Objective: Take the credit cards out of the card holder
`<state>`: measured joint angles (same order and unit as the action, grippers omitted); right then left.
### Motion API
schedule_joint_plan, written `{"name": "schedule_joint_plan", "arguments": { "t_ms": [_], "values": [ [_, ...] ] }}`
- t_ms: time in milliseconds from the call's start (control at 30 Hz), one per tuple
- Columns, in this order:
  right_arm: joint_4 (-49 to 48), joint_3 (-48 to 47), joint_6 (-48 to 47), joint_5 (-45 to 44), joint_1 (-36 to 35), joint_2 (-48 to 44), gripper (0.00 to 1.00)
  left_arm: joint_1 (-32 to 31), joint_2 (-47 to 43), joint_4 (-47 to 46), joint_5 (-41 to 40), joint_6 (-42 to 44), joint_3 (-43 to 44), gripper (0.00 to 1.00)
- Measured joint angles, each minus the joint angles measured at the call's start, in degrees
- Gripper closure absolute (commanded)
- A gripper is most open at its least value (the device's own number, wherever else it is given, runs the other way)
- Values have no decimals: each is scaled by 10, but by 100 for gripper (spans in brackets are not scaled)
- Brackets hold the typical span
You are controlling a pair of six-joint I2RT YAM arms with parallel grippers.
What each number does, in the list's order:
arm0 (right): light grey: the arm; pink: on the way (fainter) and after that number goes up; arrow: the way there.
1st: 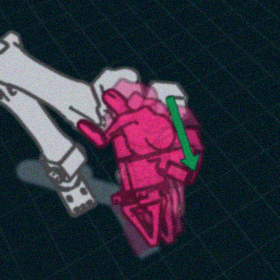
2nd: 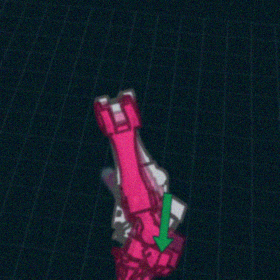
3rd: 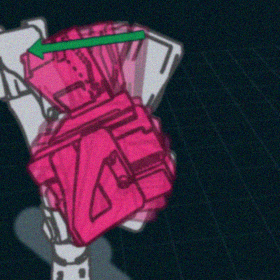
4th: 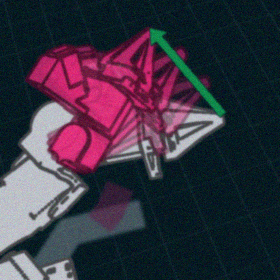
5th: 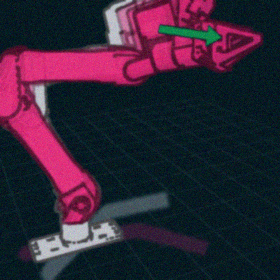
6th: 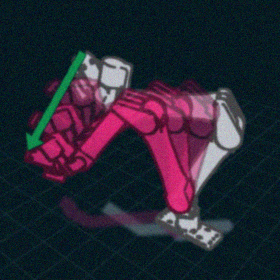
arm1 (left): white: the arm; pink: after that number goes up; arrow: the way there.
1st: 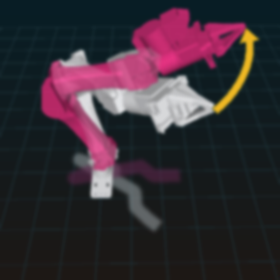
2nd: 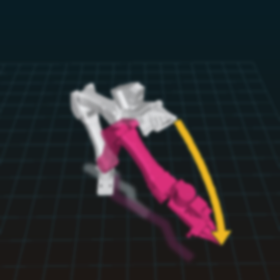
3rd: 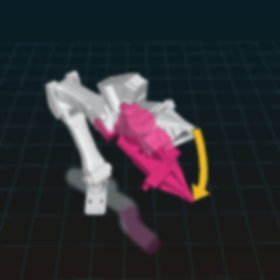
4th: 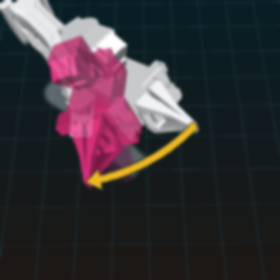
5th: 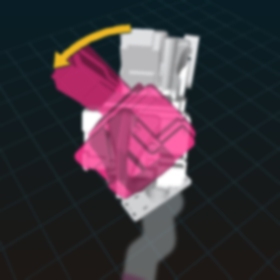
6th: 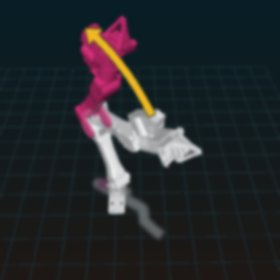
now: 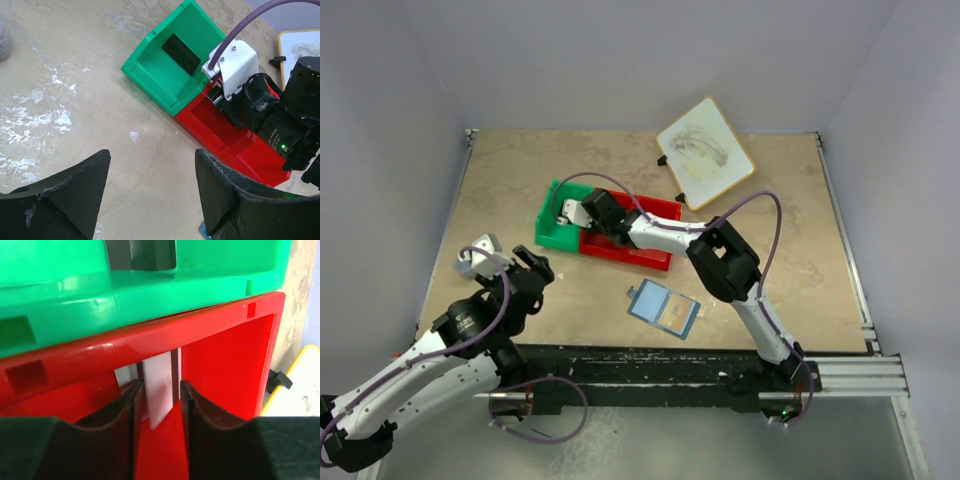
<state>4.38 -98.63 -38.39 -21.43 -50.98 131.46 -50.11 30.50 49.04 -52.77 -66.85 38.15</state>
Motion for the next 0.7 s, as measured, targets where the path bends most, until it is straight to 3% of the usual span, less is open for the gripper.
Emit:
{"name": "schedule_joint_plan", "arguments": {
  "t_ms": [500, 700],
  "values": [
    [-3, 0, 130, 33, 5, -54, 55, 0, 11, -1, 3, 5, 0, 33],
    [-42, 113, 263, 54, 26, -214, 54, 0, 35, -21, 28, 26, 0, 33]
  ]
}}
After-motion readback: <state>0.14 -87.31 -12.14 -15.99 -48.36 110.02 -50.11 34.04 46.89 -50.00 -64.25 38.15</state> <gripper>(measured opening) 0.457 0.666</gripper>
